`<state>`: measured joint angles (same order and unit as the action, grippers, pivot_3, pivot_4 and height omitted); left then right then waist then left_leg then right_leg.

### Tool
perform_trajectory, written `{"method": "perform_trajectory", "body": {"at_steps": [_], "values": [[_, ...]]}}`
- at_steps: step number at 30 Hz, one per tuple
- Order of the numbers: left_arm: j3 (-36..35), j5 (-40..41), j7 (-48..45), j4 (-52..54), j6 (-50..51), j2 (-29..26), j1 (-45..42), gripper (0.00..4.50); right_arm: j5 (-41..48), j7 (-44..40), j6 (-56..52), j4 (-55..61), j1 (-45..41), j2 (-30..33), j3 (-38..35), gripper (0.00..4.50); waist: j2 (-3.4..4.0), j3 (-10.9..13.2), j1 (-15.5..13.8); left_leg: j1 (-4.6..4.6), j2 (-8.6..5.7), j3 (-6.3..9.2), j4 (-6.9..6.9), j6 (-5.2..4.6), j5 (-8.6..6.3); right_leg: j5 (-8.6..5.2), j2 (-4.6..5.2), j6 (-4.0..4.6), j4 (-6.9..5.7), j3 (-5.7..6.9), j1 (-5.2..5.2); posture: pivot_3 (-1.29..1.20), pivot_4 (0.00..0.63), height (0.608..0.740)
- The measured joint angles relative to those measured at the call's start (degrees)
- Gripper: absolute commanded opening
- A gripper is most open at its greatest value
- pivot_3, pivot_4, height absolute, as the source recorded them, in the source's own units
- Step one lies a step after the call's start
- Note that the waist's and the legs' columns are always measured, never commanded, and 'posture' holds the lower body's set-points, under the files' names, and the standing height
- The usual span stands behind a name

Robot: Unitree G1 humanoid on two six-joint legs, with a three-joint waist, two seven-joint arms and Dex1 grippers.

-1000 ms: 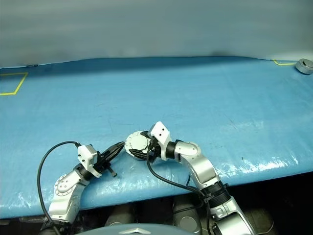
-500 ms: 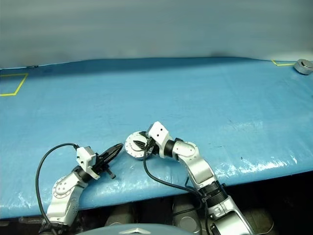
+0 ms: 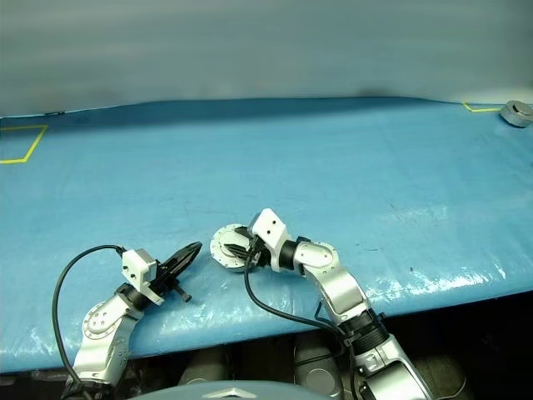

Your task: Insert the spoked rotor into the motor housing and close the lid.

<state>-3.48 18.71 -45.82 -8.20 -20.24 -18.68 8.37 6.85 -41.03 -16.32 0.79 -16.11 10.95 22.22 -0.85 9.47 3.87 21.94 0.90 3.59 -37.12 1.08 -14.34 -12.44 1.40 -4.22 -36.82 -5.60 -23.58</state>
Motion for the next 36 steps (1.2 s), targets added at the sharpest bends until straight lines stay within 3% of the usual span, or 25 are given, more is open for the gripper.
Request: {"method": "perform_trajectory", "body": {"at_steps": [3, 10, 15, 36], "values": [[0.01, -0.08, 0.12, 0.00, 0.00, 0.01, 0.00, 0.00, -1.58, 1.24, 1.03, -0.67, 0.11, -0.11, 0.78, 4.09, 0.00, 0.00, -0.01, 0.00, 0.00, 0.00, 0.00, 0.00, 0.00, 0.00, 0.00, 0.00, 0.00, 0.00, 0.00, 0.00, 0.150, 0.740], [0.02, -0.11, 0.35, 0.00, 0.00, 0.02, -0.01, 0.00, -3.56, 2.50, 2.58, -1.29, 0.21, -0.35, 1.94, 4.09, -0.01, -0.01, -0.03, -0.01, 0.00, -0.02, -0.01, 0.00, 0.00, 0.00, 0.00, 0.00, 0.00, -0.01, 0.00, 0.00, 0.150, 0.740], [0.01, -0.13, 0.58, 0.00, 0.00, 0.02, 0.01, 0.00, -3.45, 2.46, 2.32, -1.42, 0.11, -0.57, 1.97, 3.01, -0.01, -0.01, -0.02, -0.03, 0.00, -0.02, -0.01, 0.00, 0.00, 0.00, 0.00, 0.00, 0.00, -0.01, 0.03, 0.00, 0.150, 0.740], [0.05, -0.13, 0.68, -0.01, 0.00, 0.02, 0.00, 0.00, -3.04, 0.18, 1.41, -1.25, -1.02, 1.24, 2.24, 3.02, -0.02, -0.01, -0.16, -0.03, -0.01, -0.02, 0.00, 0.00, 0.00, 0.00, 0.01, 0.00, 0.02, -0.02, 0.04, 0.00, 0.150, 0.740]]}}
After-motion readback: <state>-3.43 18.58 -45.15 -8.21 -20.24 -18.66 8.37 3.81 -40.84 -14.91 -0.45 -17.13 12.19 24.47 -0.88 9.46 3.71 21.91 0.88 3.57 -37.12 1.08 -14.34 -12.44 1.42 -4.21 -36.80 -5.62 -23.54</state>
